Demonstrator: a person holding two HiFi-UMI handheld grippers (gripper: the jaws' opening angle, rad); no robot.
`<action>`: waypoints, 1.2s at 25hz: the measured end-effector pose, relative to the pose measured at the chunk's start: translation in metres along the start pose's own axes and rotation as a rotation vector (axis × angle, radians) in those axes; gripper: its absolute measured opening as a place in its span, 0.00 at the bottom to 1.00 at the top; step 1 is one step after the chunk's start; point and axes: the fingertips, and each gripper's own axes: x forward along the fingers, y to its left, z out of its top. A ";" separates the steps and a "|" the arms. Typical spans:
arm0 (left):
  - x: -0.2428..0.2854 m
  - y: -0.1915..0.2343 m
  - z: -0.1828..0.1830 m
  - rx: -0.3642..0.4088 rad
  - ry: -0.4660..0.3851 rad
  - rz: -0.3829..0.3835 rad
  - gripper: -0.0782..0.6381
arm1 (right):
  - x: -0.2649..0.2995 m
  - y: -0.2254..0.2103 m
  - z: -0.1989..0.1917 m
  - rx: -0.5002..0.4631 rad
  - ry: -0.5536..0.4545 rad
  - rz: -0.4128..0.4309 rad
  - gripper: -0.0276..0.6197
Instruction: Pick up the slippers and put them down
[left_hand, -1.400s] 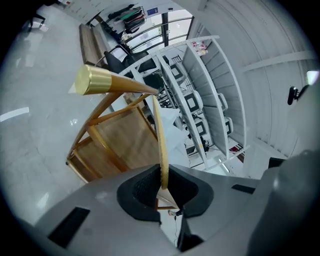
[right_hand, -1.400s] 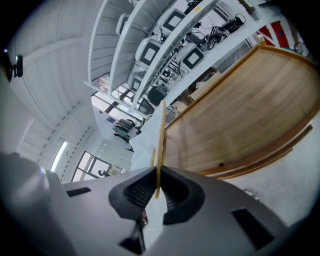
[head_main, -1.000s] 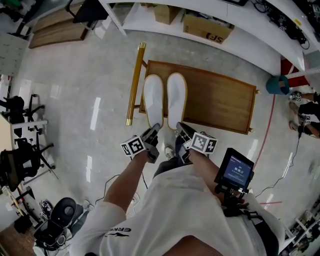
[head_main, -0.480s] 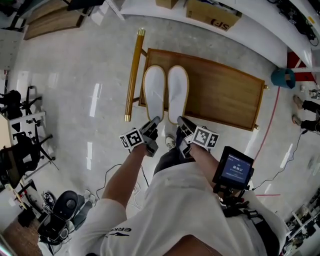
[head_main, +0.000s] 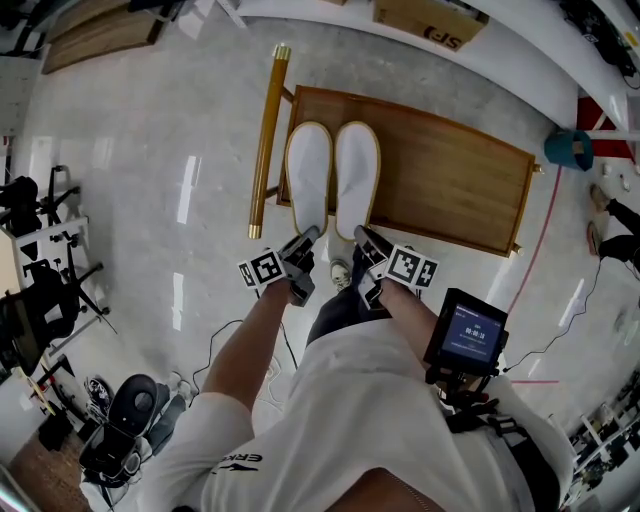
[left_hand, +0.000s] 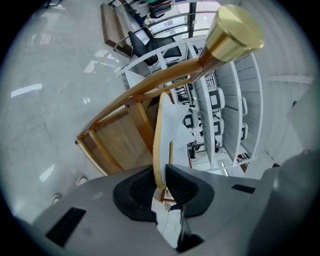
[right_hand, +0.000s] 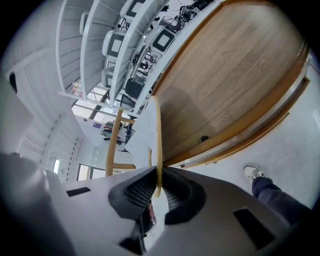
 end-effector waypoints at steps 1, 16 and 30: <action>0.000 0.000 0.000 0.003 0.003 0.002 0.16 | 0.000 0.000 0.000 0.001 -0.001 -0.001 0.09; -0.001 0.003 -0.007 0.044 0.028 0.001 0.31 | 0.001 -0.006 -0.001 -0.028 -0.011 -0.005 0.22; -0.016 0.001 -0.022 0.060 0.027 -0.008 0.32 | -0.010 -0.013 -0.012 -0.050 0.003 -0.018 0.27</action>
